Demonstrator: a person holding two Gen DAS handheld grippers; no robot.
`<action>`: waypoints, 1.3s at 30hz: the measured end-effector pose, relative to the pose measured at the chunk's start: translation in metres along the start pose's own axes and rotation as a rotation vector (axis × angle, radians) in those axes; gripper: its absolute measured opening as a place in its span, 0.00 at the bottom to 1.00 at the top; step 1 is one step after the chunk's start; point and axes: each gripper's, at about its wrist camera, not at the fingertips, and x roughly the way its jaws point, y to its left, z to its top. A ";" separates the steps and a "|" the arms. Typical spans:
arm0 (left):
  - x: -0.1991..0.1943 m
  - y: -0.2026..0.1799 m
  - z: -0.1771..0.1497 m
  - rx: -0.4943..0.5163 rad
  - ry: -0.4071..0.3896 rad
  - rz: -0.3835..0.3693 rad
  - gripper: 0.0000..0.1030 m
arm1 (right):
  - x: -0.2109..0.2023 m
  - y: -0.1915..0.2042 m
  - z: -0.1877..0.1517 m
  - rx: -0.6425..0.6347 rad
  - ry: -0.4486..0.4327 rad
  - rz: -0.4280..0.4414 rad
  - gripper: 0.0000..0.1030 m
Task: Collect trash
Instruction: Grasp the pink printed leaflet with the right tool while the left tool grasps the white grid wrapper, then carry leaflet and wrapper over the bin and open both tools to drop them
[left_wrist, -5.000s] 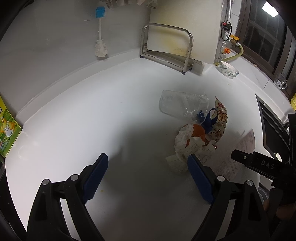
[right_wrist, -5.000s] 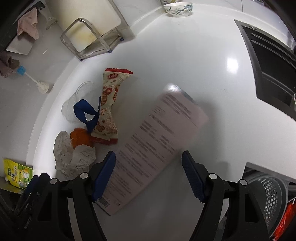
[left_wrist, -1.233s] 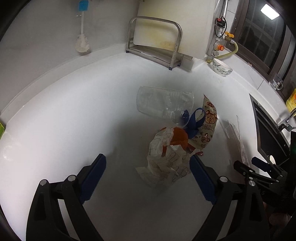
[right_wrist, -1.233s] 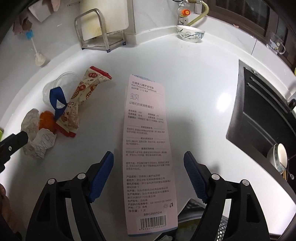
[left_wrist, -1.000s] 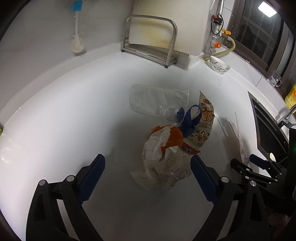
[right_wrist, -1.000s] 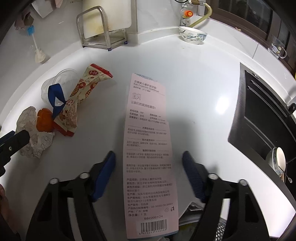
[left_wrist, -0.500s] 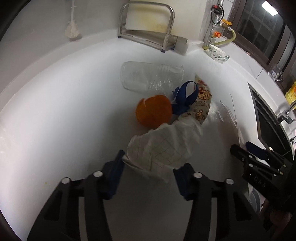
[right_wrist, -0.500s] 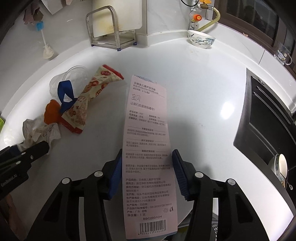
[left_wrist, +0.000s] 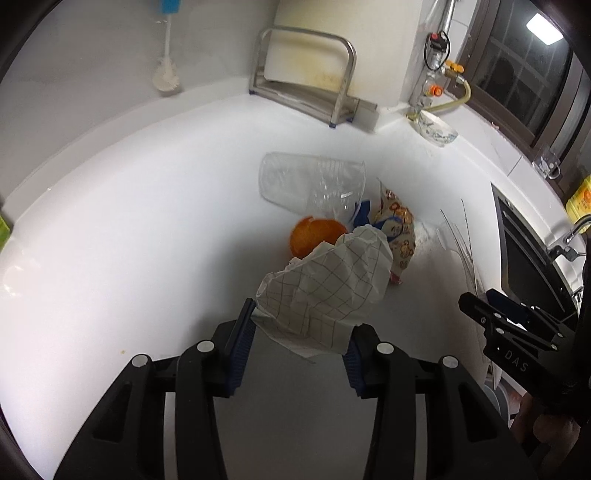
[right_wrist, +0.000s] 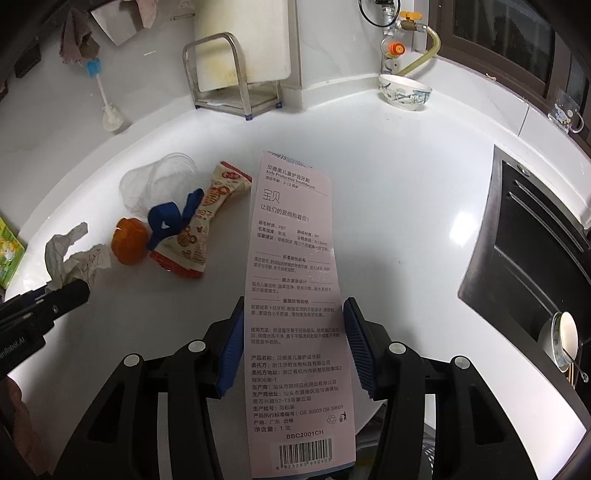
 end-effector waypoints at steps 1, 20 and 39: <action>-0.004 0.000 -0.001 -0.001 -0.007 0.007 0.41 | -0.003 -0.001 0.000 -0.001 -0.004 0.004 0.48; -0.070 -0.057 -0.041 -0.005 -0.062 0.044 0.41 | -0.078 -0.048 -0.055 -0.050 -0.022 0.086 0.48; -0.083 -0.180 -0.147 0.076 0.034 0.036 0.41 | -0.126 -0.132 -0.159 -0.123 0.079 0.148 0.48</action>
